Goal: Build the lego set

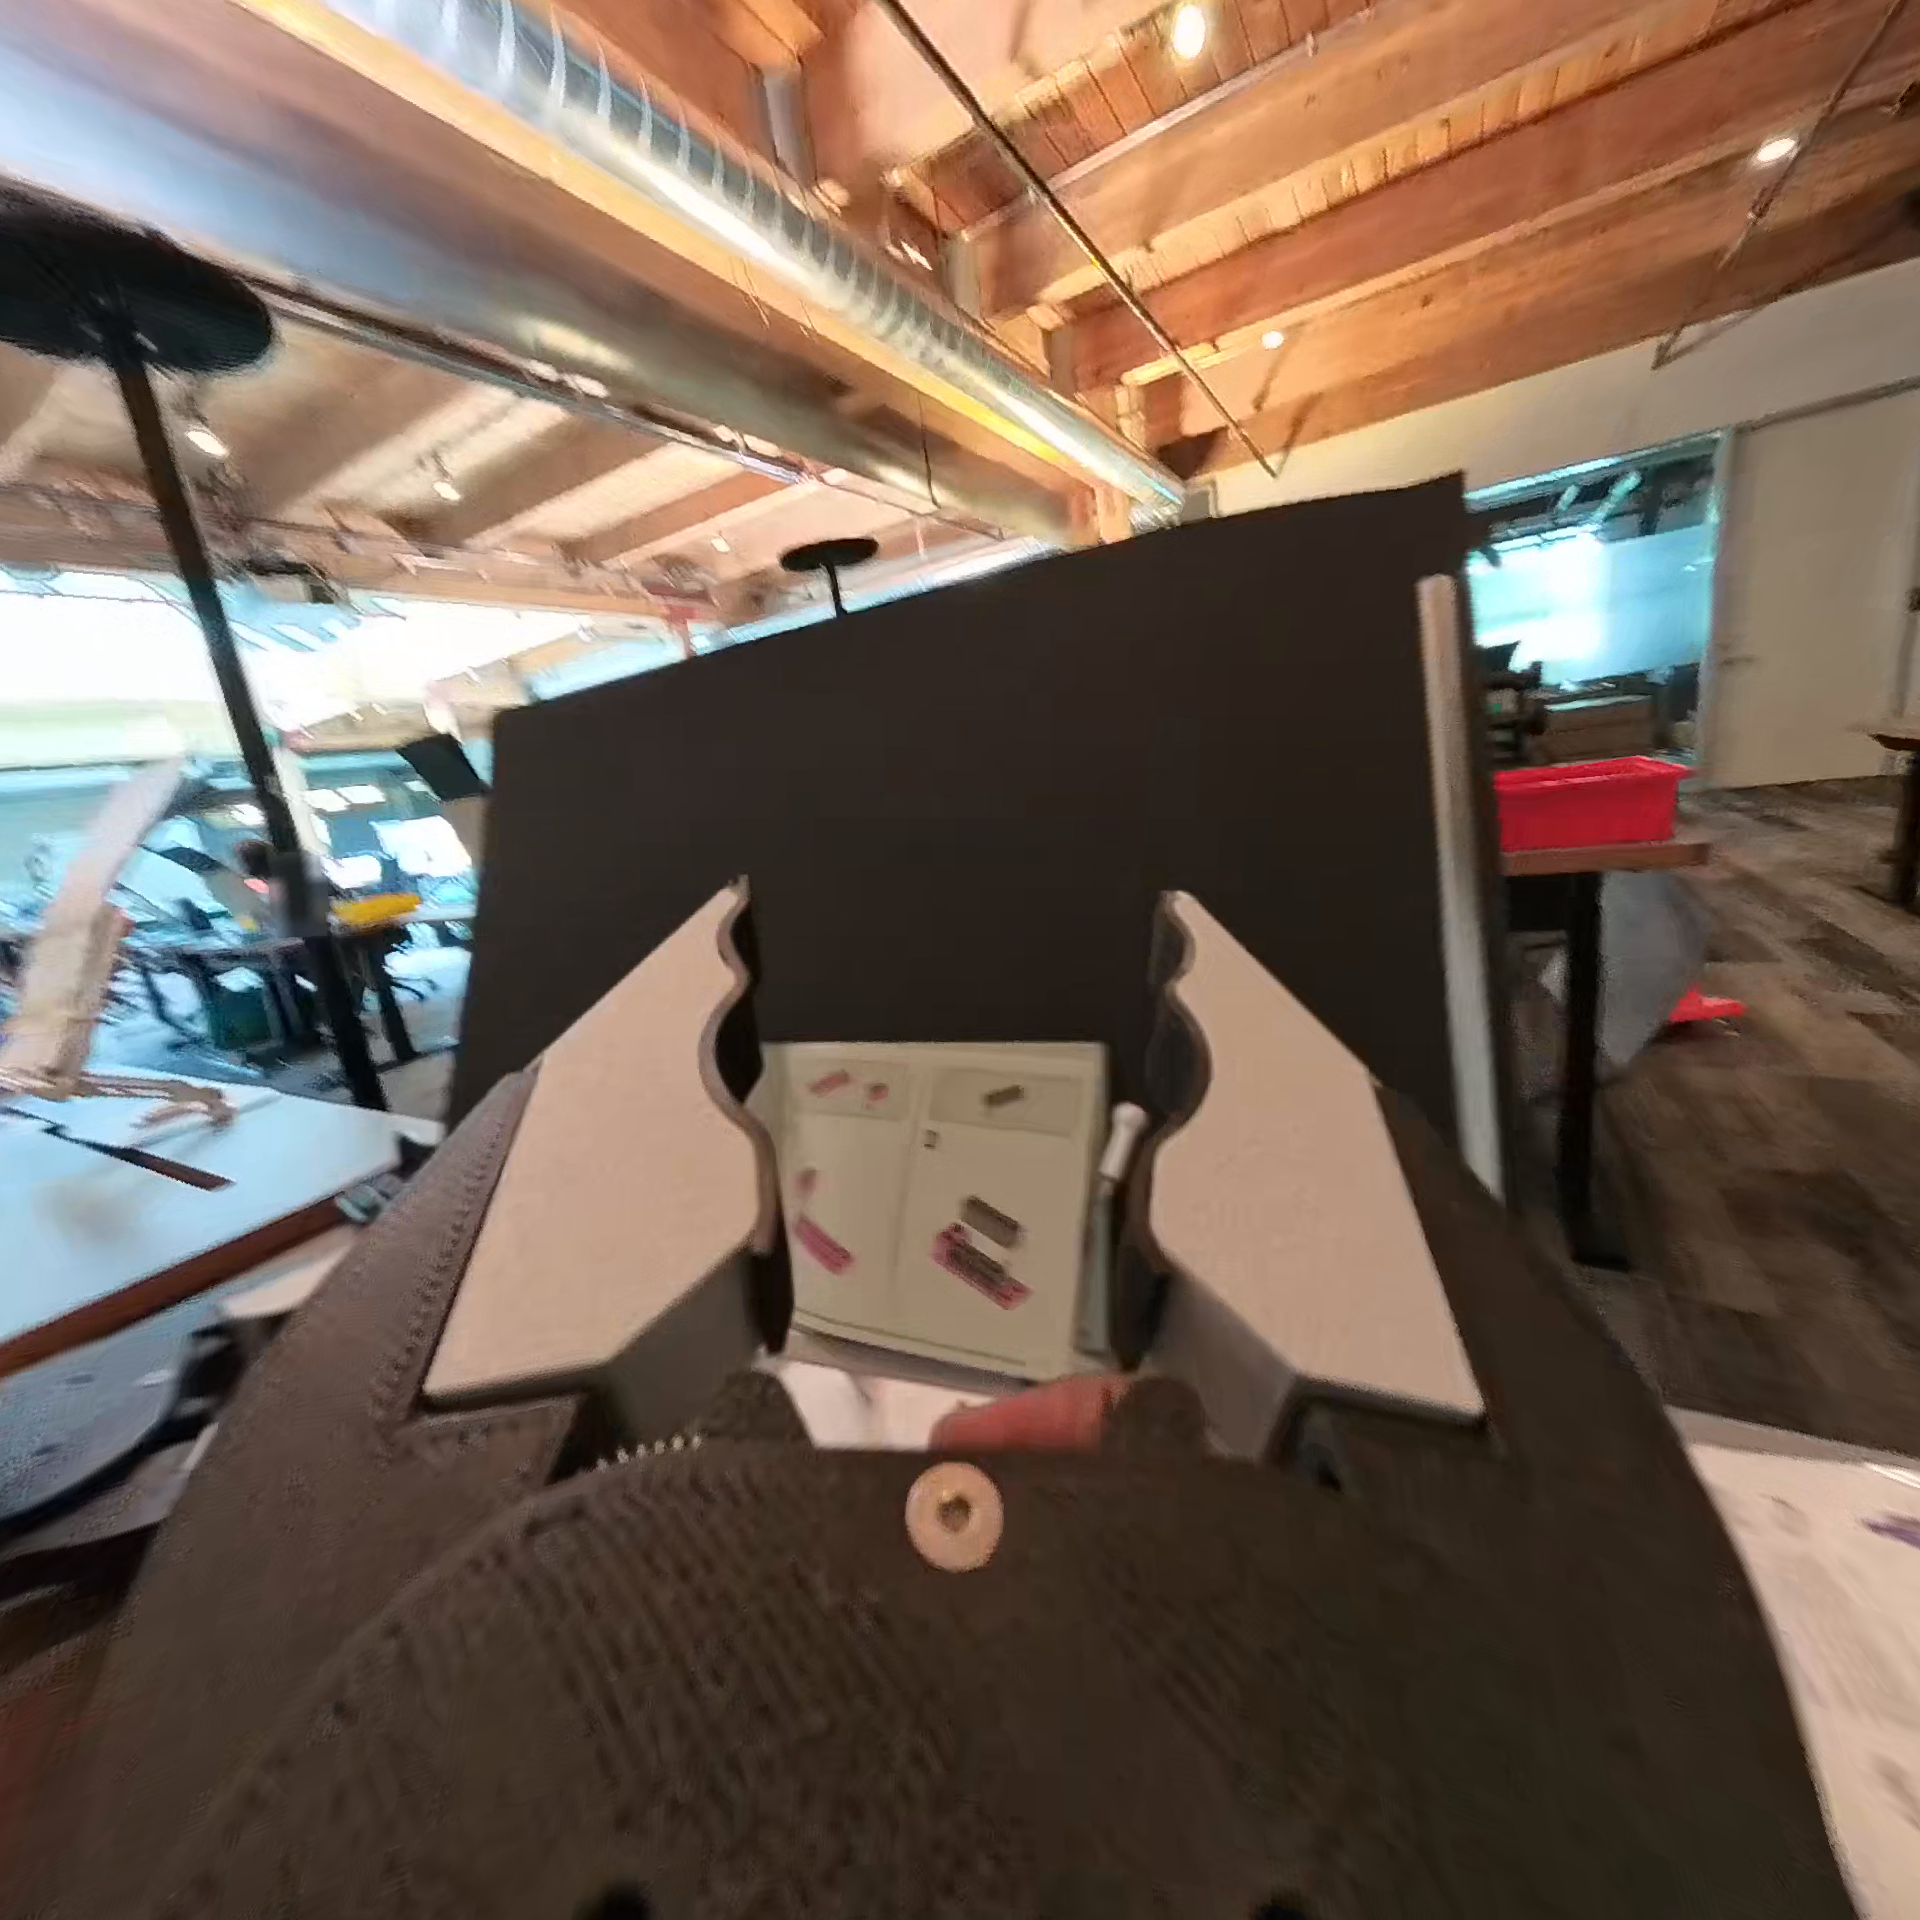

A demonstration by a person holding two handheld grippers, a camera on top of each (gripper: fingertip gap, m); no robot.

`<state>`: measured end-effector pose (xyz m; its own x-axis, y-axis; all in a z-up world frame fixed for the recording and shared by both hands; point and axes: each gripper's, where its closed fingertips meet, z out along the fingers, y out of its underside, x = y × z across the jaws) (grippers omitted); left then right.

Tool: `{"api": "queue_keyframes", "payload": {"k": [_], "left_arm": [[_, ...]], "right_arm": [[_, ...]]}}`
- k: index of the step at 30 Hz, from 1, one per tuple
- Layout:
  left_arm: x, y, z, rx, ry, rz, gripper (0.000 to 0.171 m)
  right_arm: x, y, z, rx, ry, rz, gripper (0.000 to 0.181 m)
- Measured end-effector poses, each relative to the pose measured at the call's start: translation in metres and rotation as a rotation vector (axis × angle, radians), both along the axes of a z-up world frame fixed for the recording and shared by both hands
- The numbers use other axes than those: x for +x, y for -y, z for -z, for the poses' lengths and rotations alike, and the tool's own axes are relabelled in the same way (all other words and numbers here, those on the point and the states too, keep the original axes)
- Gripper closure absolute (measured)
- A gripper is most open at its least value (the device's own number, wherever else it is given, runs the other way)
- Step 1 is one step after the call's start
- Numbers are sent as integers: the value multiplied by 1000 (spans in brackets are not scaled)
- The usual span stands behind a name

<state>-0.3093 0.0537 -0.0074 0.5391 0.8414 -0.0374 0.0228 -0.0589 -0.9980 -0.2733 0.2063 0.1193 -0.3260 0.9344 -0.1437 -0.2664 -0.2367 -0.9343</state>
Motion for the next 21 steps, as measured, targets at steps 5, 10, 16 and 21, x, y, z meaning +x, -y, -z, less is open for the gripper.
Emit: {"api": "queue_keyframes", "payload": {"k": [5,10,16,21], "left_arm": [[5,-50,27,-267,-10,-24,74],[-34,-84,24,-366,21,-89,64],[-59,-77,16,-510,-103,-264,104],[-57,-68,9,-449,-104,-265,133]], "right_arm": [[-1,-17,7,-20,56,-32,106],[10,-16,-6,0,23,-62,106],[23,-32,-18,78,-17,35,108],[34,-33,-30,95,-71,70,112]]}}
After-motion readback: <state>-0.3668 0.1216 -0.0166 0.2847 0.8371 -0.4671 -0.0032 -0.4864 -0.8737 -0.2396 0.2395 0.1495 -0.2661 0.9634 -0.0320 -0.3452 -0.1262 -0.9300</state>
